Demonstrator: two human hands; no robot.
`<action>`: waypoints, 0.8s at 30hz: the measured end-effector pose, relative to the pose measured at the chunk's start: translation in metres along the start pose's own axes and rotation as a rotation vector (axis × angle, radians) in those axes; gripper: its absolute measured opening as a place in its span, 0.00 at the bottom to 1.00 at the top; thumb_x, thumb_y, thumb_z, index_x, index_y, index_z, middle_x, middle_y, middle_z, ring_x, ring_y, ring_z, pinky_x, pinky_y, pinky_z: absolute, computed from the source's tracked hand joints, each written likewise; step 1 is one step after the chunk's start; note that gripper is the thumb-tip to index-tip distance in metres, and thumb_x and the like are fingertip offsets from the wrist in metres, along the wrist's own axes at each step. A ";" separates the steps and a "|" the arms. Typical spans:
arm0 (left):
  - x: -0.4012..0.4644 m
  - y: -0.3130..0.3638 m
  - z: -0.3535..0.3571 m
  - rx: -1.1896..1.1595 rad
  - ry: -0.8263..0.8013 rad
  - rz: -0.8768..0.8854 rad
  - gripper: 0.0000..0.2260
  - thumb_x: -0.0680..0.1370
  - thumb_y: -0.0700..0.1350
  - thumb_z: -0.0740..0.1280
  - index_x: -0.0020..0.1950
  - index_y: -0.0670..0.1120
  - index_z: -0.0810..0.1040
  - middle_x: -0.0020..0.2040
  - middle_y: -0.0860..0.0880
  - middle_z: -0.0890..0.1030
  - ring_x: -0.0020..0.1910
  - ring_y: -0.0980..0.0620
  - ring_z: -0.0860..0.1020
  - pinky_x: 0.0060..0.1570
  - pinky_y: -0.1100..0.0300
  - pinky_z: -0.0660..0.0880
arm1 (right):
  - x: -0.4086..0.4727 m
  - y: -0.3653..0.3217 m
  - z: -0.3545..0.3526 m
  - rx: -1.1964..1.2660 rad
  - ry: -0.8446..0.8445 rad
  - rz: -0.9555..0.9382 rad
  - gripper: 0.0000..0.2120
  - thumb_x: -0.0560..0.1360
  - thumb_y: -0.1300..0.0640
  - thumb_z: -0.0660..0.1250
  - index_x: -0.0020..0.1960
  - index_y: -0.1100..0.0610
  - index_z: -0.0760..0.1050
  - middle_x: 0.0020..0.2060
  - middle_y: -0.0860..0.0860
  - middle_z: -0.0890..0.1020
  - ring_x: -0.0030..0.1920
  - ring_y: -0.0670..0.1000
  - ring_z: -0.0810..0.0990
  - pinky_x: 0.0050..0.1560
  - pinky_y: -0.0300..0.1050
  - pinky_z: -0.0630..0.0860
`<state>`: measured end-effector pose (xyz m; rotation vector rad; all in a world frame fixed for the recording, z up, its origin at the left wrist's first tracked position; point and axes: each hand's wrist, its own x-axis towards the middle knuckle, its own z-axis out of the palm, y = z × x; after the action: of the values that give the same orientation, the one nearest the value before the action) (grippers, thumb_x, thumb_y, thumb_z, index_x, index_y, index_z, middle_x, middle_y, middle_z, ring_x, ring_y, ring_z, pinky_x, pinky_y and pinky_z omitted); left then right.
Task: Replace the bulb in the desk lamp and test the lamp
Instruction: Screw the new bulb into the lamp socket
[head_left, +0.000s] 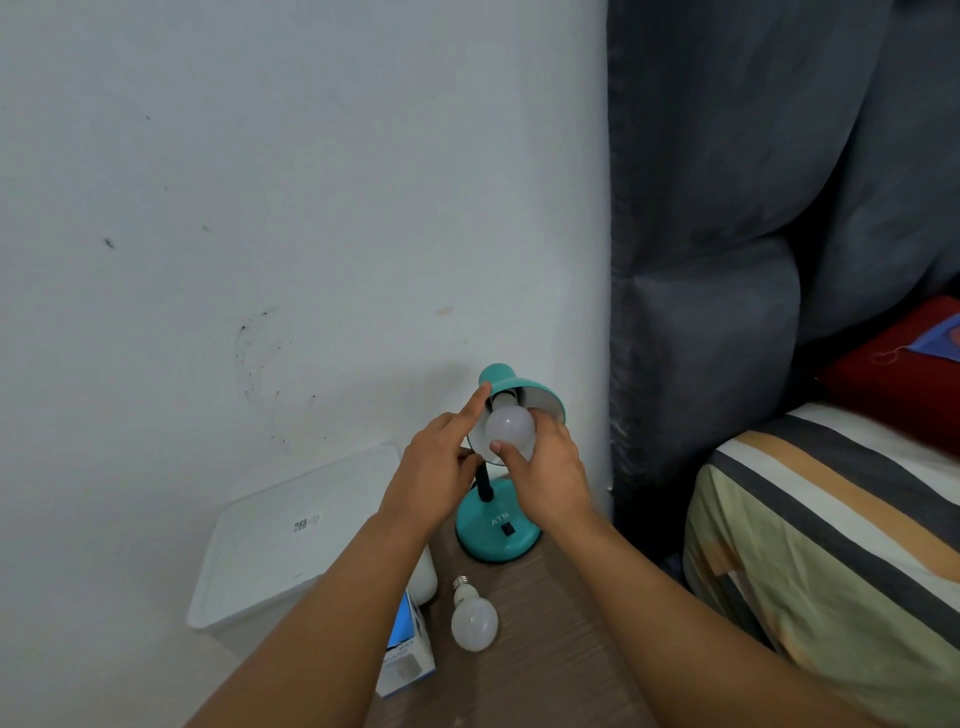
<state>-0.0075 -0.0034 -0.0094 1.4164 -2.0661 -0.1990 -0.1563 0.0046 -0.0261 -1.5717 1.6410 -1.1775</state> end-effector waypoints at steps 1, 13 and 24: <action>-0.001 0.001 0.000 0.000 0.001 -0.004 0.41 0.76 0.37 0.69 0.75 0.69 0.51 0.42 0.57 0.70 0.41 0.60 0.78 0.47 0.68 0.74 | 0.000 0.001 0.000 -0.001 -0.006 0.004 0.24 0.76 0.46 0.68 0.69 0.52 0.67 0.63 0.51 0.74 0.61 0.54 0.76 0.58 0.50 0.75; -0.003 0.022 -0.009 0.024 -0.047 -0.058 0.37 0.76 0.35 0.65 0.78 0.62 0.56 0.38 0.58 0.67 0.33 0.58 0.72 0.37 0.71 0.67 | 0.002 0.003 -0.004 0.053 -0.033 0.061 0.21 0.75 0.44 0.68 0.65 0.50 0.70 0.59 0.50 0.78 0.57 0.54 0.78 0.56 0.56 0.77; -0.005 0.036 -0.014 0.078 -0.100 -0.125 0.38 0.76 0.34 0.63 0.79 0.62 0.55 0.35 0.57 0.67 0.33 0.58 0.71 0.34 0.70 0.66 | 0.000 0.002 -0.008 0.124 -0.072 0.096 0.19 0.75 0.45 0.68 0.63 0.48 0.70 0.56 0.49 0.79 0.55 0.53 0.78 0.56 0.56 0.79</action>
<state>-0.0265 0.0188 0.0158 1.6150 -2.0866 -0.2484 -0.1646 0.0061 -0.0244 -1.4264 1.5490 -1.1374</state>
